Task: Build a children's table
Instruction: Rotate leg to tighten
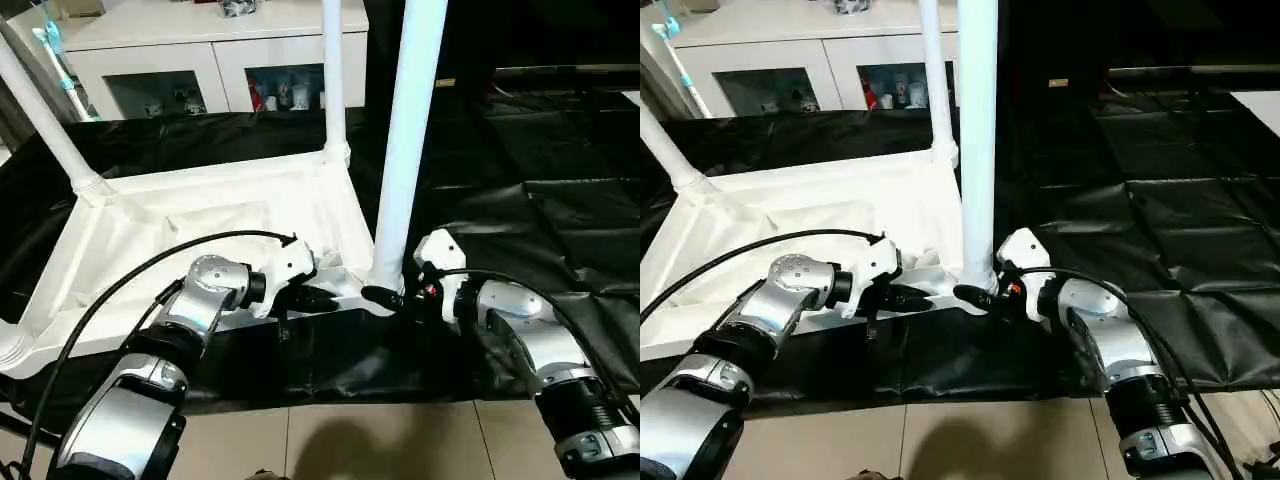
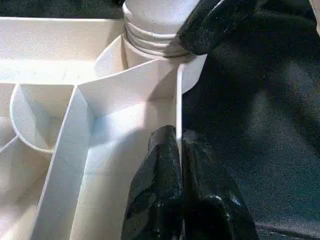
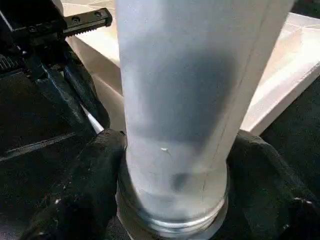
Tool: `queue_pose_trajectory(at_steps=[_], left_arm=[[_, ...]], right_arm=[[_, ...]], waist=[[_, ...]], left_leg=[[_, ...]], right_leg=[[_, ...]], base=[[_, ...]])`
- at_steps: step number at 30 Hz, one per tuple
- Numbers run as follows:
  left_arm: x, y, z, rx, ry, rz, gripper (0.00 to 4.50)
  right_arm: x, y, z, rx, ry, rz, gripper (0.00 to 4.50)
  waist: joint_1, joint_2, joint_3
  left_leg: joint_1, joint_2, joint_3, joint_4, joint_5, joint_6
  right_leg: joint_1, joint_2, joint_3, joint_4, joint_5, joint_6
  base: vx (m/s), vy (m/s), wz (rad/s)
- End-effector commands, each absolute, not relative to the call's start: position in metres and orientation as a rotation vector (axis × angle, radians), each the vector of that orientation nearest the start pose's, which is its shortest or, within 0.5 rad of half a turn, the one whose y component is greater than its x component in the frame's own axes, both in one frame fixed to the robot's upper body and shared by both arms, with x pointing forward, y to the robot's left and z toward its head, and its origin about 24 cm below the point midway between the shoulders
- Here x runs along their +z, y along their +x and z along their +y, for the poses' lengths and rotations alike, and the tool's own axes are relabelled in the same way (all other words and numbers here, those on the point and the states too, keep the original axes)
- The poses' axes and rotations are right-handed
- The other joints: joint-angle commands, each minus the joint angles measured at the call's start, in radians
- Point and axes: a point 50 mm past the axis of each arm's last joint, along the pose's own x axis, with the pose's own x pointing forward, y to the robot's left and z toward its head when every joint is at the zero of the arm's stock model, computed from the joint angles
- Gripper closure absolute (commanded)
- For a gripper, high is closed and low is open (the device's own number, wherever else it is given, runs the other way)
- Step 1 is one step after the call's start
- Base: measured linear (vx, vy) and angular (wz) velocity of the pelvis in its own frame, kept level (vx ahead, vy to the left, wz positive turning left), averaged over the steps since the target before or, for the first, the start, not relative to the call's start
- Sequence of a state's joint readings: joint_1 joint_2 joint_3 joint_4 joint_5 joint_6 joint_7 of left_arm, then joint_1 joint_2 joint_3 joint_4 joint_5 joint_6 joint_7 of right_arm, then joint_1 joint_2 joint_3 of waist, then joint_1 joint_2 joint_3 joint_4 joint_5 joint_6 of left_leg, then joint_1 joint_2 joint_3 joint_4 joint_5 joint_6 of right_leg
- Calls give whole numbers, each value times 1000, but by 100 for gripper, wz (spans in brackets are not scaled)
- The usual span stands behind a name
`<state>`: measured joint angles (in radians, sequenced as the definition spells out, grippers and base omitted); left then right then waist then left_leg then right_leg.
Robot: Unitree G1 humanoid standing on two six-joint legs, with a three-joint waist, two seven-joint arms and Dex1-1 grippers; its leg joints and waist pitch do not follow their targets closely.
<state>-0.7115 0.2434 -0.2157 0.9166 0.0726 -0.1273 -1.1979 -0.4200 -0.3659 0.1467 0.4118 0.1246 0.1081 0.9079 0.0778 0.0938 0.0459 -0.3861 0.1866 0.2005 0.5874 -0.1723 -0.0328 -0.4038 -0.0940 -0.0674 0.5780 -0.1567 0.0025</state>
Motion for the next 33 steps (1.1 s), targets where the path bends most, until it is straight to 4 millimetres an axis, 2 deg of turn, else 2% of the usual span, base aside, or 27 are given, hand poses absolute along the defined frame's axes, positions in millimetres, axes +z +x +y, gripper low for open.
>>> queue_pose_trajectory(at_steps=[1,5,10,13,14,16,17,18,21,23,24,25,26,29,33], left_arm=[[38,325,113,-1390,330,377,450],[38,325,113,-1388,328,378,450],[38,326,112,-1376,320,381,450],[38,329,110,-1321,311,389,450],[38,336,106,-1231,289,393,450],[38,339,104,-1194,279,396,450],[38,342,101,-1158,273,397,450],[38,344,98,-1117,272,401,450],[39,351,90,-1013,268,410,450],[39,354,85,-964,264,411,450],[40,358,80,-911,262,408,450],[40,358,80,-911,262,408,450],[41,360,74,-876,260,410,450],[41,361,70,-849,272,412,450],[41,361,68,-852,279,414,450]], right_arm=[[53,305,-154,995,-220,254,154],[52,305,-154,997,-222,260,180],[50,305,-152,983,-212,265,185],[46,310,-150,911,-201,282,186],[40,318,-148,794,-191,308,187],[37,321,-147,749,-192,316,187],[34,324,-145,693,-167,331,187],[32,326,-143,637,-152,340,187],[26,332,-136,509,-101,368,187],[24,335,-133,439,-88,386,188],[21,339,-130,372,-99,403,188],[21,339,-130,372,-99,403,188],[20,341,-125,327,-101,414,188],[21,344,-118,299,-103,409,188],[26,344,-103,378,-130,373,188]], waist=[[-1,-23,-66],[-2,-23,-65],[-2,-24,-66],[-3,-23,-65],[-6,-23,-64],[-18,-24,-61],[-18,-24,-61],[-28,-24,-59],[-36,-23,-57],[-40,-25,-57],[-43,-20,-57],[-47,-23,-58],[-48,-21,-58],[-49,-21,-59],[-46,-21,-60]], left_leg=[[18,43,-21,-68,-240,74],[19,43,-20,-68,-246,71],[18,43,-20,-68,-241,72],[18,42,-21,-69,-239,69],[19,43,-20,-70,-249,63],[23,37,-25,-74,-294,30],[23,37,-25,-74,-294,30],[23,36,-27,-76,-311,24],[28,32,-26,-75,-335,21],[25,32,-28,-76,-335,22],[26,31,-28,-76,-342,20],[25,29,-30,-76,-344,14],[26,29,-30,-77,-343,14],[25,28,-30,-76,-344,25],[21,29,-30,-76,-331,36]], right_leg=[[43,-56,34,-64,-279,-227],[43,-56,34,-66,-296,-223],[43,-56,34,-66,-294,-223],[43,-56,34,-66,-298,-222],[40,-55,34,-68,-314,-221],[39,-56,30,-76,-391,-203],[39,-56,30,-76,-391,-203],[38,-56,32,-79,-419,-192],[33,-55,33,-87,-450,-182],[35,-55,32,-90,-452,-173],[33,-55,32,-90,-453,-173],[35,-54,30,-89,-457,-171],[33,-55,31,-91,-460,-169],[34,-55,31,-93,-446,-166],[37,-55,31,-90,-417,-171]], base=[[0,0,0],[0,0,0],[0,0,0],[0,0,0],[0,0,0],[0,0,0],[0,0,0],[0,0,0],[0,0,0],[0,0,0],[0,0,0],[0,0,0],[0,0,0],[0,0,0],[0,0,0]])
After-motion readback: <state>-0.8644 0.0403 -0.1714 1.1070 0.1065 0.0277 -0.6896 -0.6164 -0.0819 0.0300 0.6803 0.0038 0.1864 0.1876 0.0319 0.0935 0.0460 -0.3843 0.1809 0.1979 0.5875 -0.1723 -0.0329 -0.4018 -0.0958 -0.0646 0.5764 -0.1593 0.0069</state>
